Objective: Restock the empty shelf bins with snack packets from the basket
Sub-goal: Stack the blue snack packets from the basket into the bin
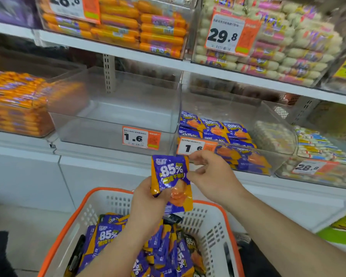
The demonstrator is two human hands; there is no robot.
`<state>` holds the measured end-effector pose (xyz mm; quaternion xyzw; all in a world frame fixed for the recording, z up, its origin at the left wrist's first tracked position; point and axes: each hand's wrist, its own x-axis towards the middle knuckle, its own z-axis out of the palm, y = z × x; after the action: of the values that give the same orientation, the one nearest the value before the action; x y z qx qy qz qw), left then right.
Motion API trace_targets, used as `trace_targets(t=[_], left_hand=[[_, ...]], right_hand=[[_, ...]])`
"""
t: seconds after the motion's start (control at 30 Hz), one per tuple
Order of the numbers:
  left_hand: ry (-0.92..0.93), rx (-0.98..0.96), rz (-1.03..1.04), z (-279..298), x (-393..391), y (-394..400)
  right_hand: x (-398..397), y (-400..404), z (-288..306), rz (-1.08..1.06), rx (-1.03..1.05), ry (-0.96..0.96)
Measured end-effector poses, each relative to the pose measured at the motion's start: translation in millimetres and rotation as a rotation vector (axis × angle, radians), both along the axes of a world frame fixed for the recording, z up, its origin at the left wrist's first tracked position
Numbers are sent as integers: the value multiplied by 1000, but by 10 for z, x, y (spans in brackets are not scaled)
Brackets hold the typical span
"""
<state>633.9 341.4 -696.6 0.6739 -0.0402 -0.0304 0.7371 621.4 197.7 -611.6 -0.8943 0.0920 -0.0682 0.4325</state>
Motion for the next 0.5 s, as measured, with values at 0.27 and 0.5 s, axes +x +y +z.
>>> trace_targets(t=[0.27, 0.5], left_hand=[[-74, -146, -35, 571, 235, -224], [-640, 554, 119, 990, 1056, -460]], right_hand=[[44, -32, -103, -79, 170, -222], [581, -609, 400, -384, 391, -348]])
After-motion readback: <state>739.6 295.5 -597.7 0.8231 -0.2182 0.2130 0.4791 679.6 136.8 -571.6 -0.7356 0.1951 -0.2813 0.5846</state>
